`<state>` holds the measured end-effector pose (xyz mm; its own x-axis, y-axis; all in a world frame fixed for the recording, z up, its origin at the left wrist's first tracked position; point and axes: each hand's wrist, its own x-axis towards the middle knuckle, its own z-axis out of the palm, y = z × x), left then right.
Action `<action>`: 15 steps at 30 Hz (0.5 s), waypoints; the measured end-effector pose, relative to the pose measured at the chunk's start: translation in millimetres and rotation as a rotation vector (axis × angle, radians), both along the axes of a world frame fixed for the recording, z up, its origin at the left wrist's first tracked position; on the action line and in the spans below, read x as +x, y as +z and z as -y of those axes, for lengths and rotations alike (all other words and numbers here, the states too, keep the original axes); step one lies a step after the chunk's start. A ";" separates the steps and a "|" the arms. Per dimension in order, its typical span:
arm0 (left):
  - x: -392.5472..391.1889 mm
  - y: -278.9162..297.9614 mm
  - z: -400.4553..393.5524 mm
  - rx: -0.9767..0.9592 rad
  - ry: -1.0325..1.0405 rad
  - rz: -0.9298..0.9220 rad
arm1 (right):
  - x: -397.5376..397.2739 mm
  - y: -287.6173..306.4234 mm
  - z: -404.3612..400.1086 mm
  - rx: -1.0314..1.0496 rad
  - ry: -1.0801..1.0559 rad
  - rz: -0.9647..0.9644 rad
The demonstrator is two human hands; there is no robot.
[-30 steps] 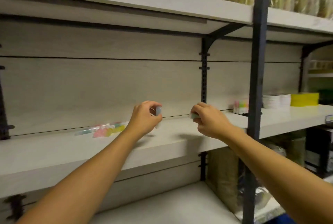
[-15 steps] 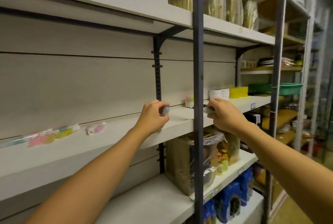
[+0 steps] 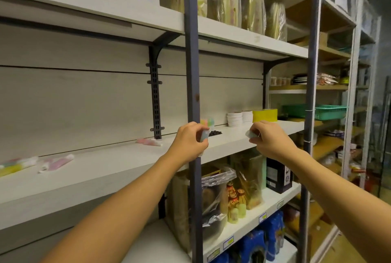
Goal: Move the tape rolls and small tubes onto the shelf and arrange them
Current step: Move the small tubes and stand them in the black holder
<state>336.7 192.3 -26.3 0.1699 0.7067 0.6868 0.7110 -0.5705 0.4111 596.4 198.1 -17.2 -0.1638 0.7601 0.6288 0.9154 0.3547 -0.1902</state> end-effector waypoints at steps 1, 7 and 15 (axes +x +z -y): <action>10.5 0.3 -6.2 0.009 0.003 0.000 | 9.9 1.0 -8.0 0.000 0.004 0.002; 63.7 -0.9 -48.4 -0.004 0.028 0.008 | 58.6 -2.2 -59.8 -0.011 0.038 0.016; 104.6 -2.9 -115.4 -0.036 0.099 0.035 | 83.2 -10.0 -128.7 -0.015 0.092 0.003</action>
